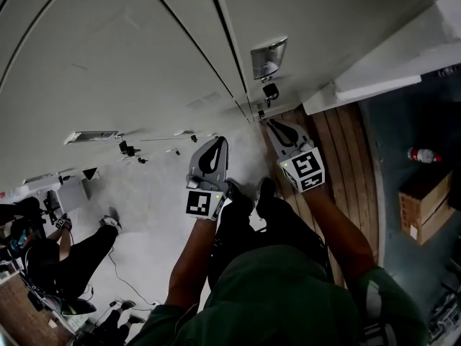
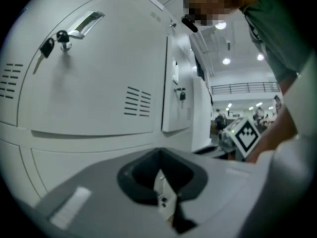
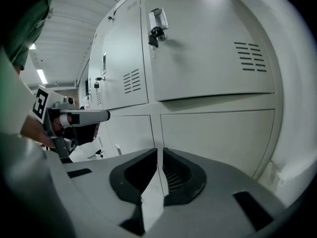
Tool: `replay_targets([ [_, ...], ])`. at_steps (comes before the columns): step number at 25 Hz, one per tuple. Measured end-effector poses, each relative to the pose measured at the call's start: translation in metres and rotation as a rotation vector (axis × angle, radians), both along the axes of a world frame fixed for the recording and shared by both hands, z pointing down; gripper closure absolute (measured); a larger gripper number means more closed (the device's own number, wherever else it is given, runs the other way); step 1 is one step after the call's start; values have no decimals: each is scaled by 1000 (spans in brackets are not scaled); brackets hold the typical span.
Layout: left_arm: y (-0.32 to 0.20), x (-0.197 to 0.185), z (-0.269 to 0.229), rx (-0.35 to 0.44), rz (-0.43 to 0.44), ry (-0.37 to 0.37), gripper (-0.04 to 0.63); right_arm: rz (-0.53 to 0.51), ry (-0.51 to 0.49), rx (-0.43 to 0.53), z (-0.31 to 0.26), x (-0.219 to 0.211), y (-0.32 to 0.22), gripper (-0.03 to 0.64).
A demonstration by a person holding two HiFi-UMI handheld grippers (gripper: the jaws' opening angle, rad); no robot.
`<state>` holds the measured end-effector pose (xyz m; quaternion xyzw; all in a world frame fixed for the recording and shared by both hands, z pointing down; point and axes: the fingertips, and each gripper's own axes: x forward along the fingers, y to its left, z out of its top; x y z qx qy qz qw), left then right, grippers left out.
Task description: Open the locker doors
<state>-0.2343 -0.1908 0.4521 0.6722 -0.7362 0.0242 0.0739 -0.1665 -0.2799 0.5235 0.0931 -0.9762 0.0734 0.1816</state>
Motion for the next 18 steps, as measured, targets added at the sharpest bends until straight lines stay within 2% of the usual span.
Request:
replay_targets([
  [5,-13,1,27,-14,40,-37,592,31,31,-15,47,-14,-17,604],
  [11,-24,-3,52,7,20,-3,591,17,99,-41,103,-39,-27,538],
  [18,-22,-17,73,2,-15,17,583,-16,142,-7,135,-65,-36,522],
])
